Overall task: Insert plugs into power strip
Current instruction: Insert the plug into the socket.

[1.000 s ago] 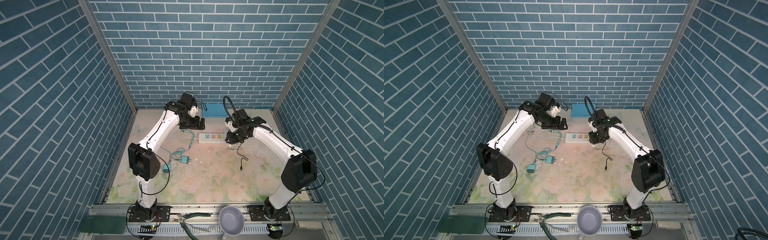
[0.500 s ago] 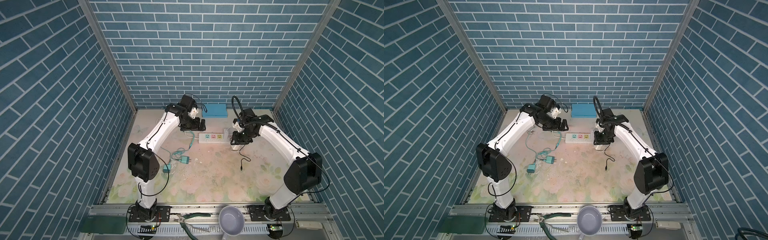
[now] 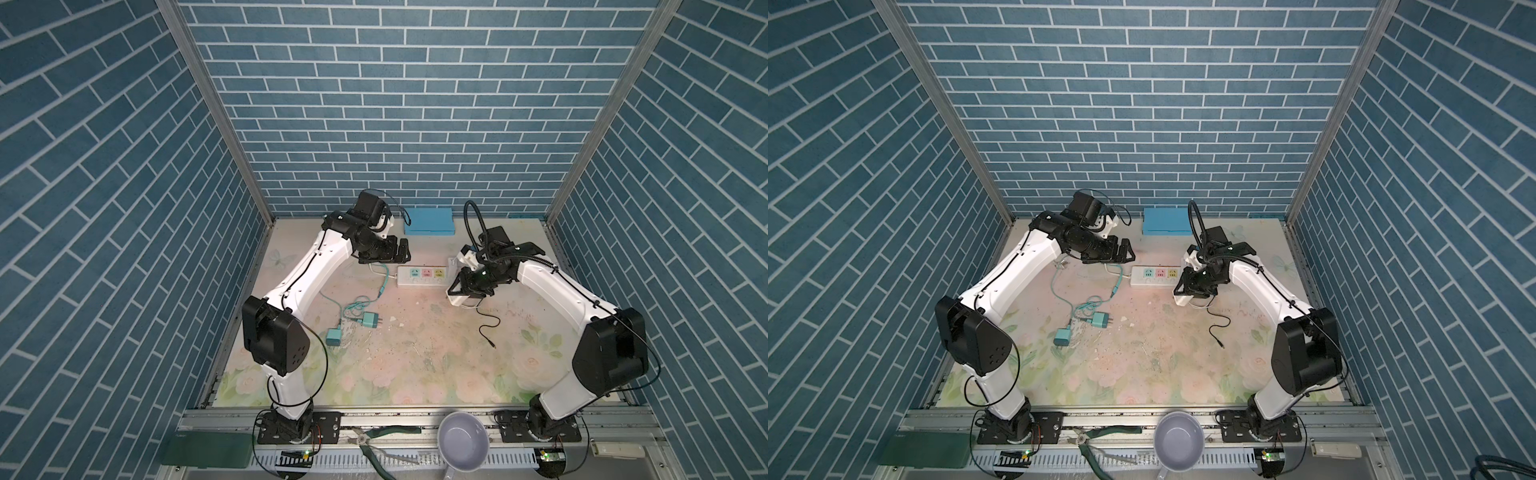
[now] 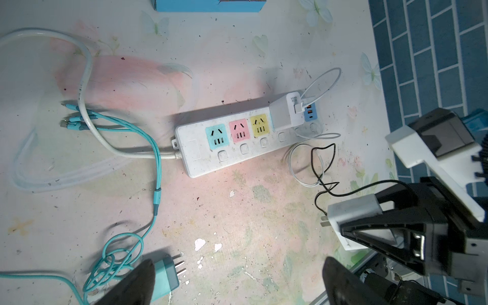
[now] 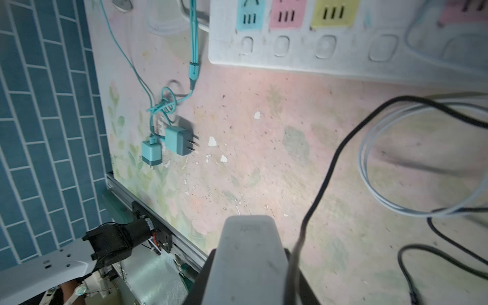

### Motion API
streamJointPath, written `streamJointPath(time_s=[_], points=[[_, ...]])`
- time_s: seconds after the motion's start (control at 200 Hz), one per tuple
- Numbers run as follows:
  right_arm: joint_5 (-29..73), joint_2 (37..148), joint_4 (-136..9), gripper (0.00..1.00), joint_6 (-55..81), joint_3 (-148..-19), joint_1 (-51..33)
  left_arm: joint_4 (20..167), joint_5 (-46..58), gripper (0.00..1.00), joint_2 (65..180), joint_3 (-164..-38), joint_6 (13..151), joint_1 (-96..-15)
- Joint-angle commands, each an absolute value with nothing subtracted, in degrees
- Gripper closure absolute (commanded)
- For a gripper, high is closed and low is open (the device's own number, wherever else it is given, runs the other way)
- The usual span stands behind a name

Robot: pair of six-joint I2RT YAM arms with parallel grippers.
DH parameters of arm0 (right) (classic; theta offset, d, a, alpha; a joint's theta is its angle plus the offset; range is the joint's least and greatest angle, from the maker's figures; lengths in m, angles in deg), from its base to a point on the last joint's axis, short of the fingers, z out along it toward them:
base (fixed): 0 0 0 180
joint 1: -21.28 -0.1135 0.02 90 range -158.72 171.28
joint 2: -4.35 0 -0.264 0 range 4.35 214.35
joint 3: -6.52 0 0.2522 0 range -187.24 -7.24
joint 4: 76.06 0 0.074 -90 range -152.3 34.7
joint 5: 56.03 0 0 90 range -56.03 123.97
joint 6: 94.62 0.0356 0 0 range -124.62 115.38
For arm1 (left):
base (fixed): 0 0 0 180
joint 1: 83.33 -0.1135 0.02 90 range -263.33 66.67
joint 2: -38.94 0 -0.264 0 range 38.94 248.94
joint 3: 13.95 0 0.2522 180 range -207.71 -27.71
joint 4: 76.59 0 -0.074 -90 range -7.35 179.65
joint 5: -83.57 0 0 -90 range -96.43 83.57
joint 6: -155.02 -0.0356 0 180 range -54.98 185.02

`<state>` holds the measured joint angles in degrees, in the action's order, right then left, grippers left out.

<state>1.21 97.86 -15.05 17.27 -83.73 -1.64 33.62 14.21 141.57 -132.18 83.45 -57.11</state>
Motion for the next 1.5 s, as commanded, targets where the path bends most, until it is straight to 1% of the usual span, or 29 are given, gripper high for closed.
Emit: streamJointPath(time_s=[0.0, 0.135, 0.2, 0.255, 0.44, 0.5, 0.615, 0.72, 0.81, 0.895, 0.95, 0.97, 1.0, 1.04, 1.1, 1.185, 1.305, 1.405, 1.495], points=[[-2.6, 102.9, -21.1, 1.0, 20.8, -84.3, 0.7, 34.4, 14.0, 0.0, 139.5, -130.7, 83.8, -57.3], [-1.9, 105.4, -22.0, 1.0, 20.8, -85.2, 4.0, 33.9, 14.0, 0.0, 139.1, -131.1, 83.9, -57.2], [2.3, 106.8, -19.9, 1.0, 20.3, -86.3, 5.8, 34.4, 13.8, 0.0, 138.7, -130.8, 83.9, -57.3], [3.8, 107.7, -20.4, 1.0, 20.5, -86.4, 7.5, 34.9, 14.0, 0.0, 138.5, -130.5, 84.1, -57.3], [16.4, 108.5, -19.4, 1.0, 21.0, -89.7, 11.2, 35.6, 14.8, 0.0, 138.5, -130.0, 84.4, -57.3], [18.4, 110.2, -18.7, 1.0, 20.9, -92.3, 12.5, 35.6, 14.8, 0.0, 138.5, -129.8, 84.2, -57.2], [25.0, 113.0, -18.3, 1.0, 22.3, -97.6, 13.7, 35.8, 15.2, 0.0, 138.4, -129.8, 84.2, -57.3], [30.5, 115.1, -17.1, 1.0, 22.8, -104.6, 13.8, 35.9, 15.6, 0.0, 138.3, -129.5, 84.2, -57.3], [33.9, 119.1, -14.0, 1.0, 22.0, -114.0, 14.2, 36.5, 16.2, 0.0, 138.3, -129.1, 84.5, -57.3], [31.0, 125.5, -9.1, 1.0, 20.7, -125.7, 15.2, 37.3, 16.9, 0.0, 138.1, -128.5, 85.0, -57.3], [29.3, 131.4, -2.5, 1.0, 19.3, -135.2, 15.3, 37.8, 17.2, 0.0, 138.1, -128.1, 85.3, -57.3], [29.3, 133.3, -0.4, 1.0, 18.7, -137.5, 15.3, 37.8, 17.2, 0.0, 138.0, -128.0, 85.3, -57.3], [26.6, 134.6, 1.3, 1.0, 18.0, -139.0, 15.3, 37.9, 17.1, 0.0, 137.9, -127.7, 85.4, -57.3], [26.5, 134.3, 1.5, 1.0, 17.7, -137.3, 15.1, 38.1, 17.0, 0.0, 137.6, -127.3, 85.6, -57.3], [26.8, 130.5, -2.4, 1.0, 17.5, -128.6, 14.6, 38.9, 16.8, 0.0, 136.9, -126.2, 86.0, -57.3], [26.5, 121.8, -7.5, 1.0, 18.0, -115.9, 14.7, 39.6, 16.7, 0.0, 136.5, -125.2, 86.4, -57.2], [27.3, 113.2, -10.5, 1.0, 18.2, -103.1, 14.7, 39.4, 16.7, 0.0, 137.0, -125.3, 86.5, -57.3], [24.3, 107.9, -12.5, 1.0, 18.4, -95.9, 14.6, 39.4, 16.7, 0.0, 137.5, -125.4, 86.8, -57.3], [22.9, 105.6, -13.1, 1.0, 18.3, -92.7, 14.3, 39.3, 16.6, 0.0, 137.7, -125.4, 86.7, -57.1]])
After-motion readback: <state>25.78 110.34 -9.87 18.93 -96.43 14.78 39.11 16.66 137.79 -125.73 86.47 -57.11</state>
